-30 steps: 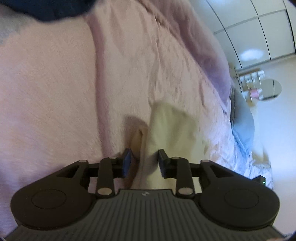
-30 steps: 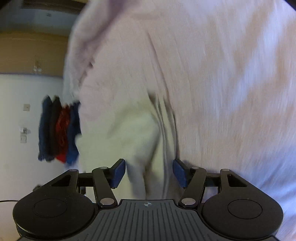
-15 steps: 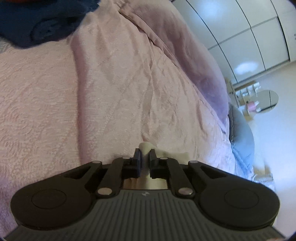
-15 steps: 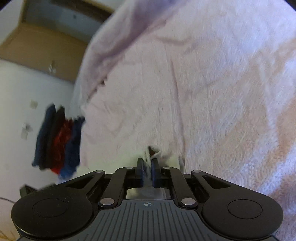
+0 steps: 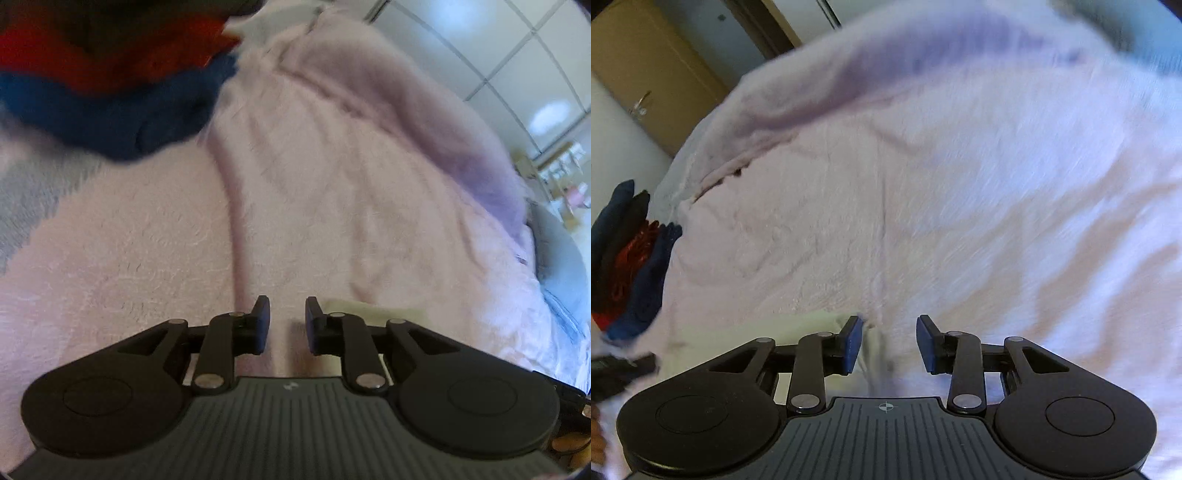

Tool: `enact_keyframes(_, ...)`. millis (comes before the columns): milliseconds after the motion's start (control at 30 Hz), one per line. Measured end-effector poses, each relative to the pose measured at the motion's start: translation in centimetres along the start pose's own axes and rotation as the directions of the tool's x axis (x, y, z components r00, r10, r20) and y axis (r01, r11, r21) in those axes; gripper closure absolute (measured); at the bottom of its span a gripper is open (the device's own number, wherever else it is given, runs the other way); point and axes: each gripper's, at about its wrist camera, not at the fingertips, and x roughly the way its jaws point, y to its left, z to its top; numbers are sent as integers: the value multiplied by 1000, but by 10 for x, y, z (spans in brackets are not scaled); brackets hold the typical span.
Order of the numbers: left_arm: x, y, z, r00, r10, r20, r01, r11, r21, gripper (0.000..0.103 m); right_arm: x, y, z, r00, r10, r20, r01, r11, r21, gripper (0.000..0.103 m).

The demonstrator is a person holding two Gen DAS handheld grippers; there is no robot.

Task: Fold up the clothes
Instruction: 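Release the folded cream shirt and open both grippers above it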

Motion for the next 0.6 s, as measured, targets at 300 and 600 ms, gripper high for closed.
enact_keyframes(300,10,-80,-73,989,-53,-141,91,957,274,100,-23,67,-57,997,32,-65,-50,952,-301,70)
enact_keyframes(600,-3,-66,-88,995,20,-97,-1,981,195,101,1,56,-65,993,26,-118,-65,940,-336,71)
